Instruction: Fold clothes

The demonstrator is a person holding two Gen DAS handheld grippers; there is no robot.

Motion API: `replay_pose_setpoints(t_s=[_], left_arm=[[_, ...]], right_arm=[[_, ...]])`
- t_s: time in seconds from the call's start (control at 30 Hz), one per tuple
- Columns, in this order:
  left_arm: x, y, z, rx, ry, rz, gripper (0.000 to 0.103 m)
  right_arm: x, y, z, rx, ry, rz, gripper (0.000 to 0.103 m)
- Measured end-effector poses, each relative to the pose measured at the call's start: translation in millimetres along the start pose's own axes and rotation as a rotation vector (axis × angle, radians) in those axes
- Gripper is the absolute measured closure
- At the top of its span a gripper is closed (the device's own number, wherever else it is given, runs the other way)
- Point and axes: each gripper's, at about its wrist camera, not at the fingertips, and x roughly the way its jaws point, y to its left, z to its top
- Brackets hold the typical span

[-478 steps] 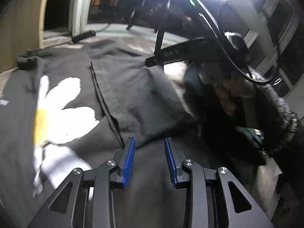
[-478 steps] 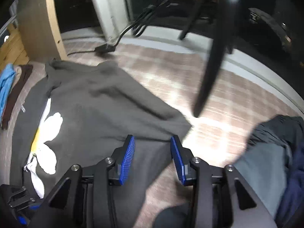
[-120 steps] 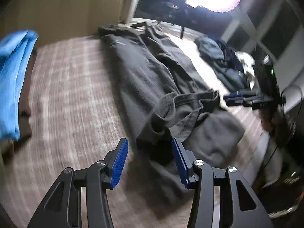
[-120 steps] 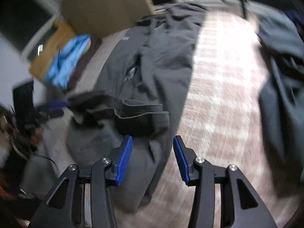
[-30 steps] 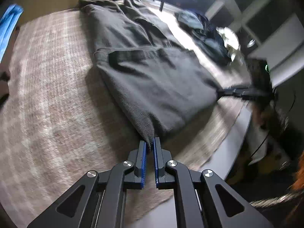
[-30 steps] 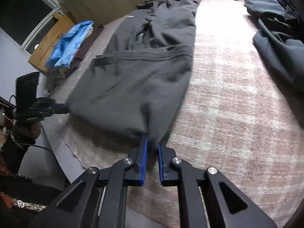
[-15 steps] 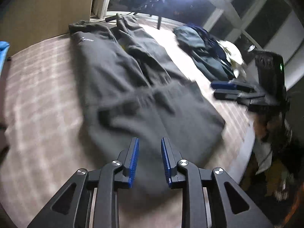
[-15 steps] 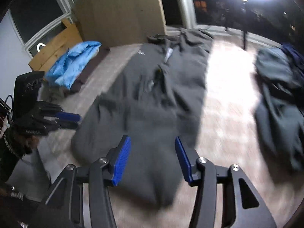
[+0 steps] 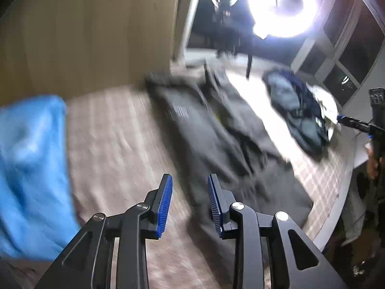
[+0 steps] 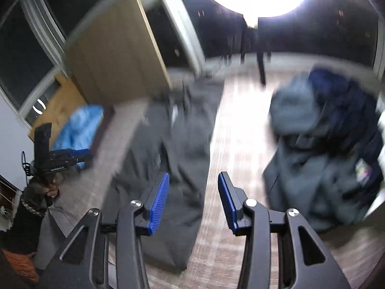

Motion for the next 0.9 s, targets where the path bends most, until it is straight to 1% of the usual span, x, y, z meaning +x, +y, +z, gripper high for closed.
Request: replay_pose_setpoints(t_s=[0.03, 0.07, 0.1, 0.17, 0.23, 0.27, 0.33, 0.43, 0.47, 0.57, 0.67, 0.73, 0.77, 0.83, 0.9], left_arm=[[-9, 3, 11, 0.007, -0.025, 0.020, 0.065], [-16, 6, 22, 0.013, -0.046, 0.033, 0.062], [-21, 8, 31, 0.015, -0.061, 0.027, 0.059], [-22, 10, 48, 0.015, -0.079, 0.018, 0.059], [-15, 6, 60, 0.038, -0.074, 0.025, 0.059], [-9, 5, 66, 0.050, -0.070, 0.030, 0.059], [10, 4, 75, 0.066, -0.055, 0.041, 0.059], [51, 14, 89, 0.037, -0.010, 0.026, 0.059], [69, 19, 94, 0.027, 0.008, 0.021, 0.059], [115, 28, 104, 0.022, 0.051, 0.032, 0.059], [164, 44, 116, 0.000, 0.092, 0.043, 0.059], [193, 57, 124, -0.028, 0.118, 0.043, 0.059], [206, 62, 127, -0.031, 0.129, 0.049, 0.059], [225, 67, 132, -0.025, 0.146, 0.061, 0.059], [240, 70, 135, -0.016, 0.160, 0.066, 0.059]], right_arm=[[-12, 3, 13, -0.016, -0.031, 0.002, 0.061], [-23, 7, 26, -0.036, -0.062, 0.008, 0.061], [-28, 10, 36, -0.049, -0.084, 0.009, 0.060], [-25, 14, 52, -0.068, -0.093, 0.034, 0.049], [-19, 18, 68, -0.086, -0.097, 0.064, 0.044], [-9, 21, 77, -0.097, -0.090, 0.073, 0.044], [15, 24, 85, -0.139, -0.088, 0.060, 0.044], [65, 22, 95, -0.193, -0.080, -0.001, 0.044], [88, 18, 99, -0.196, -0.057, -0.019, 0.043], [164, -7, 111, -0.143, 0.044, -0.006, 0.044], [225, -35, 124, -0.086, 0.101, -0.021, 0.044], [256, -50, 130, -0.054, 0.120, -0.019, 0.044], [270, -57, 132, -0.033, 0.131, -0.005, 0.044], [293, -70, 137, 0.002, 0.150, 0.027, 0.044], [310, -76, 142, -0.003, 0.156, 0.036, 0.043]])
